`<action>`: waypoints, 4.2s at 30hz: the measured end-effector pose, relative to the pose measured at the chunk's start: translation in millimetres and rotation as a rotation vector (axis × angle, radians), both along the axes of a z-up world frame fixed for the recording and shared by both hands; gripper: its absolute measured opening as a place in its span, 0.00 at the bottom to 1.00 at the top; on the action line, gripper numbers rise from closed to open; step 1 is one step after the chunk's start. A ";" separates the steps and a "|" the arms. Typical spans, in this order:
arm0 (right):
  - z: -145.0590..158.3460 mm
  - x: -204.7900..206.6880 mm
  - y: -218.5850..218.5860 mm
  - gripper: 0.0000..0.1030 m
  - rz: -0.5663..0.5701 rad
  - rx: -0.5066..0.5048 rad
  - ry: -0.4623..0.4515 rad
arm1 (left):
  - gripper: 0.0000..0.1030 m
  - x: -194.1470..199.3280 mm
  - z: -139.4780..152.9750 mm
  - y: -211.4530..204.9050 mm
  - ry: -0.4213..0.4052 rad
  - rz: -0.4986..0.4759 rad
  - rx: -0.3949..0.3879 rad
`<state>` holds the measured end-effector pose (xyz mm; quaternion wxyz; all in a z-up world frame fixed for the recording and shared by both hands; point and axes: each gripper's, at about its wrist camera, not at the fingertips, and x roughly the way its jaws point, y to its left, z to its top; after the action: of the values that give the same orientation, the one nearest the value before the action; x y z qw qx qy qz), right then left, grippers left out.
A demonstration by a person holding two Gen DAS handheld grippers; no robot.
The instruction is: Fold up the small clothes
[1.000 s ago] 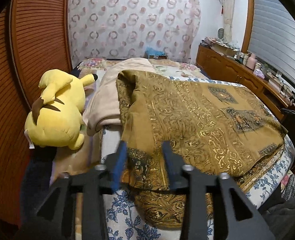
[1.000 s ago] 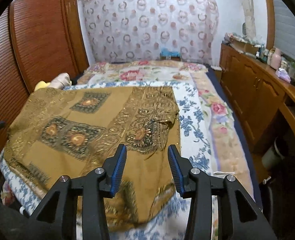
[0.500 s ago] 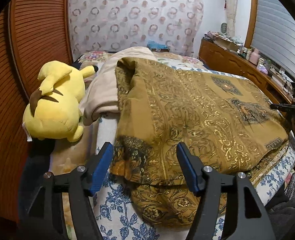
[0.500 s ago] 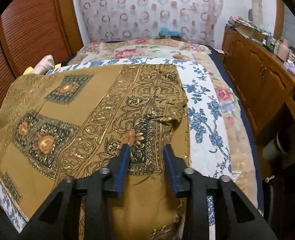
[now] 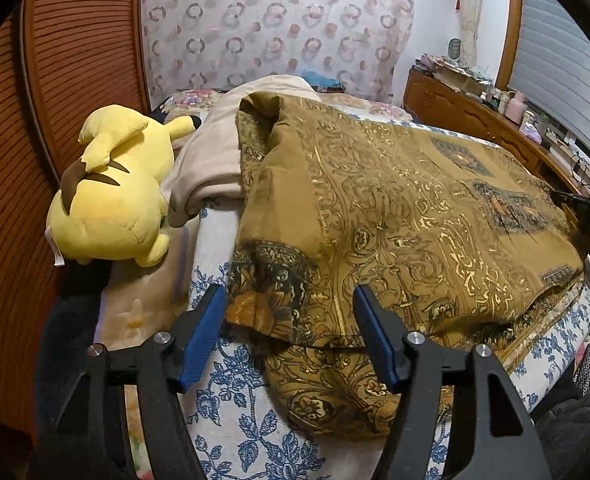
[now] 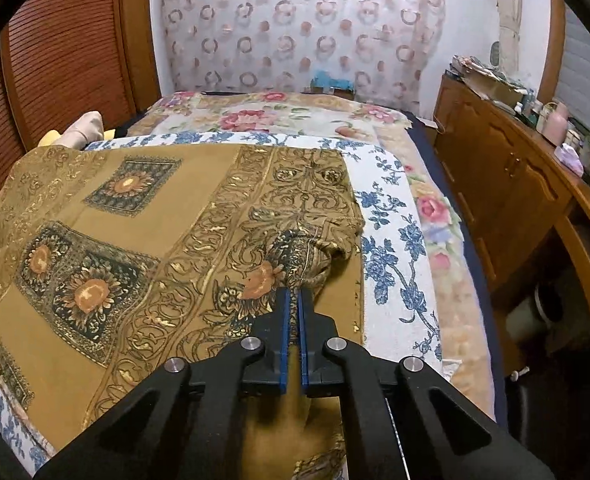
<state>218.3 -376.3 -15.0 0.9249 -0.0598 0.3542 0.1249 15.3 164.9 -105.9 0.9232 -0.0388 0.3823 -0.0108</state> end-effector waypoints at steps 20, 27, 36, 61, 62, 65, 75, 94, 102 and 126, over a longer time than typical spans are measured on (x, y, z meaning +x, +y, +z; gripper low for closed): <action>3.0 -52.1 77.1 0.06 0.211 -0.011 -0.008 | 0.65 2.7 -11.4 -4.2 0.038 0.010 0.027; -22.6 -54.3 116.2 0.06 0.297 -0.064 0.032 | 0.65 0.4 -16.0 -0.5 0.043 0.018 0.014; -32.2 -53.5 122.0 0.07 0.306 -0.055 0.017 | 0.65 -3.6 -19.9 -0.6 0.053 0.018 -0.007; -31.9 -50.4 115.1 0.08 0.312 -0.023 0.025 | 0.41 -0.7 -19.0 4.5 0.034 0.057 -0.058; -32.0 -50.6 115.1 0.08 0.311 -0.027 0.023 | 0.41 -1.2 -19.2 3.9 0.034 0.058 -0.060; -32.3 -51.4 116.2 0.08 0.310 -0.035 0.019 | 0.41 -1.1 -19.3 4.2 0.033 0.060 -0.059; -29.2 -48.4 111.0 0.19 0.293 0.010 0.062 | 0.06 -2.4 -12.7 0.2 -0.007 0.027 -0.106; -7.3 -98.4 40.4 0.61 0.116 0.054 -0.020 | 0.04 36.5 81.5 -90.2 -0.243 -0.228 -0.124; -0.4 -109.7 16.9 0.61 0.066 0.093 -0.048 | 0.04 74.6 122.1 -176.8 -0.289 -0.424 -0.127; 7.8 -101.6 1.3 0.61 0.053 0.093 -0.059 | 0.57 92.9 125.9 -249.3 -0.241 -0.585 -0.057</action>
<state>116.6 -375.0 -7.3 0.9331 -0.0298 0.3187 0.1636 108.2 -84.4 20.0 0.9181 0.0483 0.2647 -0.2911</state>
